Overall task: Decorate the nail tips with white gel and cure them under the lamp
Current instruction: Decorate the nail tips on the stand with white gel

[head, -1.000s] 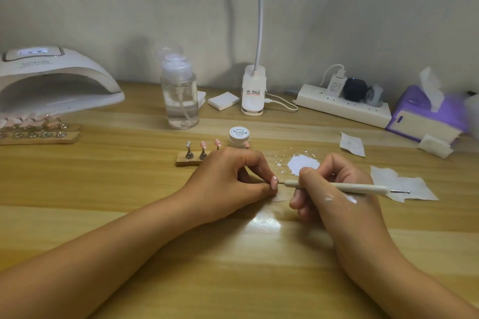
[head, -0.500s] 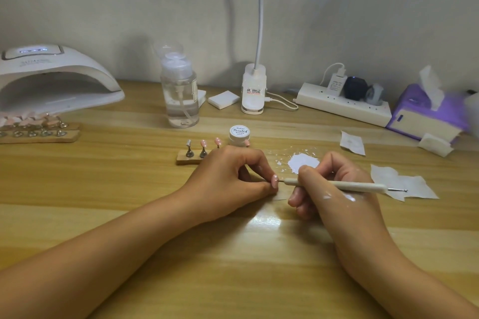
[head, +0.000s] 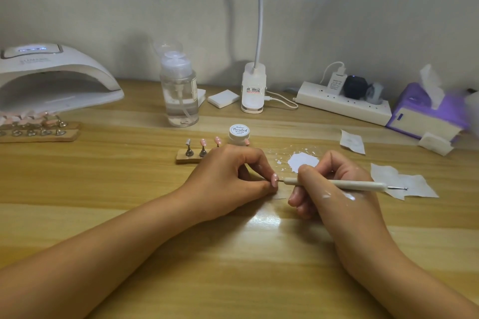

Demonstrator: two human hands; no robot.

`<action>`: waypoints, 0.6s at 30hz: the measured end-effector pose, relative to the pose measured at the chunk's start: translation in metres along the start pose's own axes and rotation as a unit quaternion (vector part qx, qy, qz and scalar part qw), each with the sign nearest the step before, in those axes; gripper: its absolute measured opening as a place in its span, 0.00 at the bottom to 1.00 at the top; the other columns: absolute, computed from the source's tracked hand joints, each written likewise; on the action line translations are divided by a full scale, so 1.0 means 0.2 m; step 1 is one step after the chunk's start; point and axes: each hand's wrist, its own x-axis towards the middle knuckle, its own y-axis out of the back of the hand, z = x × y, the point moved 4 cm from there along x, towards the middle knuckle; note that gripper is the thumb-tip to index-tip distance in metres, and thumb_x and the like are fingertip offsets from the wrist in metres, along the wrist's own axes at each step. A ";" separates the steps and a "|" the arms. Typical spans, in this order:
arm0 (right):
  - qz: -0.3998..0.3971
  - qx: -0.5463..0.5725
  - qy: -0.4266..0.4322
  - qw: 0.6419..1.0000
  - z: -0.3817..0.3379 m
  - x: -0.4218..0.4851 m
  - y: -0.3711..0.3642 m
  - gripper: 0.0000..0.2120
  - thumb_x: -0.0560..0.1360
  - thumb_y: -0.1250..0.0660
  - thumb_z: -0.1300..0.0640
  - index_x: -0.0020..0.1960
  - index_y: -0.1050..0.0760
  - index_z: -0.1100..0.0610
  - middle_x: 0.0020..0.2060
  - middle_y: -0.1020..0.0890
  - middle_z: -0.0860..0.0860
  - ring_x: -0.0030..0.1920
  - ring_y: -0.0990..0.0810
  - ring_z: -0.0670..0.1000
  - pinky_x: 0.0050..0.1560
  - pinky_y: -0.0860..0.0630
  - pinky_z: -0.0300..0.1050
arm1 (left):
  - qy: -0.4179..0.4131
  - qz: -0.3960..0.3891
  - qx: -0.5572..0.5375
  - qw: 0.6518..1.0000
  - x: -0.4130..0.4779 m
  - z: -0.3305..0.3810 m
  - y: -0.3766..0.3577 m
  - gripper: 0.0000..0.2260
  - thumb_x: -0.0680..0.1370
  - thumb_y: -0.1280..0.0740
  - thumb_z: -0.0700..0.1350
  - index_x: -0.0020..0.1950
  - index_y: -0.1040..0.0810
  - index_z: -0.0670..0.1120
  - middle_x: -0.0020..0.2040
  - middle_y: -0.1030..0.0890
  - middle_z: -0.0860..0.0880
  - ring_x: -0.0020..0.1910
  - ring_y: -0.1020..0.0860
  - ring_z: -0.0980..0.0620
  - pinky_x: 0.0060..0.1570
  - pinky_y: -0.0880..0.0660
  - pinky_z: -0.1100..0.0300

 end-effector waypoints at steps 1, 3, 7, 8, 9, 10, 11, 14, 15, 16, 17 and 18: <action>0.002 0.001 0.000 1.000 0.00 0.00 0.00 0.20 0.73 0.34 0.67 0.26 0.28 0.50 0.25 0.20 0.60 0.23 0.25 0.48 0.25 0.28 0.37 | 0.000 -0.001 0.001 1.000 0.00 0.00 0.00 0.10 0.72 0.24 0.41 0.38 0.20 0.54 0.26 0.24 0.68 0.23 0.29 0.68 0.25 0.40 0.76; 0.004 0.009 -0.002 1.000 0.00 0.00 0.00 0.20 0.73 0.34 0.66 0.26 0.28 0.49 0.25 0.20 0.59 0.22 0.26 0.48 0.24 0.28 0.36 | -0.002 -0.001 0.002 1.000 0.00 0.00 0.00 0.09 0.73 0.24 0.41 0.39 0.20 0.53 0.26 0.24 0.68 0.23 0.29 0.68 0.25 0.40 0.76; 0.003 0.007 -0.004 1.000 0.00 0.00 0.00 0.19 0.73 0.33 0.65 0.27 0.27 0.49 0.25 0.20 0.59 0.23 0.25 0.48 0.25 0.27 0.37 | -0.005 0.000 0.002 1.000 0.00 0.00 0.00 0.09 0.73 0.24 0.41 0.38 0.20 0.54 0.26 0.24 0.68 0.22 0.29 0.68 0.25 0.40 0.77; 0.005 0.007 -0.005 1.000 0.00 0.00 0.00 0.19 0.73 0.34 0.65 0.27 0.27 0.49 0.25 0.20 0.59 0.23 0.25 0.48 0.24 0.28 0.37 | -0.005 0.000 0.004 1.000 0.00 0.00 0.00 0.09 0.73 0.24 0.41 0.39 0.20 0.53 0.26 0.24 0.68 0.22 0.29 0.69 0.25 0.40 0.77; 0.007 0.007 -0.006 1.000 0.00 -0.01 0.00 0.18 0.73 0.33 0.65 0.27 0.28 0.49 0.25 0.20 0.60 0.22 0.25 0.48 0.24 0.28 0.37 | -0.005 0.000 0.004 1.000 0.00 0.00 0.00 0.09 0.72 0.24 0.41 0.39 0.20 0.53 0.26 0.24 0.69 0.22 0.29 0.69 0.25 0.39 0.77; 0.009 0.009 -0.006 1.000 0.00 -0.01 0.00 0.18 0.73 0.33 0.65 0.27 0.29 0.50 0.25 0.20 0.60 0.22 0.26 0.49 0.24 0.28 0.37 | -0.006 0.001 0.005 1.000 0.00 0.00 0.00 0.09 0.72 0.24 0.41 0.39 0.20 0.54 0.27 0.24 0.69 0.23 0.29 0.69 0.25 0.39 0.77; 0.012 0.013 -0.007 1.000 0.00 -0.01 0.00 0.17 0.73 0.33 0.65 0.28 0.29 0.51 0.25 0.20 0.60 0.22 0.26 0.49 0.24 0.28 0.37 | -0.007 0.002 0.005 1.000 0.00 0.00 0.00 0.09 0.72 0.24 0.41 0.38 0.20 0.54 0.27 0.24 0.69 0.23 0.29 0.69 0.25 0.39 0.77; 0.015 0.018 -0.008 1.000 0.00 -0.01 0.00 0.14 0.72 0.33 0.65 0.31 0.32 0.55 0.25 0.21 0.60 0.22 0.25 0.49 0.24 0.27 0.37 | -0.008 0.002 0.003 1.000 0.00 0.00 0.00 0.10 0.72 0.24 0.41 0.38 0.20 0.55 0.27 0.24 0.68 0.23 0.28 0.68 0.26 0.39 0.77; 0.017 0.019 -0.008 1.000 0.00 0.00 0.00 0.14 0.72 0.33 0.65 0.31 0.31 0.54 0.25 0.21 0.60 0.22 0.25 0.48 0.24 0.27 0.37 | -0.007 0.002 0.002 1.000 0.00 0.00 0.00 0.10 0.72 0.24 0.41 0.38 0.20 0.55 0.27 0.24 0.68 0.23 0.28 0.68 0.26 0.39 0.77; 0.017 0.019 -0.008 1.000 0.00 -0.01 0.00 0.16 0.72 0.33 0.65 0.30 0.31 0.53 0.25 0.21 0.60 0.22 0.26 0.48 0.24 0.28 0.37 | -0.006 0.001 0.001 1.000 0.00 0.00 0.00 0.10 0.72 0.24 0.41 0.38 0.20 0.55 0.27 0.24 0.68 0.23 0.28 0.69 0.25 0.39 0.77; 0.018 0.017 -0.008 1.000 0.00 -0.01 0.00 0.17 0.73 0.33 0.65 0.29 0.31 0.52 0.25 0.21 0.60 0.22 0.26 0.48 0.24 0.28 0.37 | -0.005 0.000 0.000 1.000 0.00 0.00 0.00 0.09 0.72 0.24 0.41 0.39 0.20 0.54 0.27 0.24 0.68 0.23 0.28 0.69 0.25 0.39 0.77; 0.018 0.016 -0.008 1.000 0.00 -0.01 0.00 0.18 0.73 0.34 0.66 0.29 0.31 0.52 0.25 0.21 0.60 0.22 0.26 0.48 0.24 0.28 0.37 | -0.004 0.000 0.000 1.000 0.00 0.00 0.00 0.09 0.72 0.24 0.41 0.39 0.20 0.54 0.27 0.24 0.68 0.23 0.28 0.69 0.25 0.40 0.77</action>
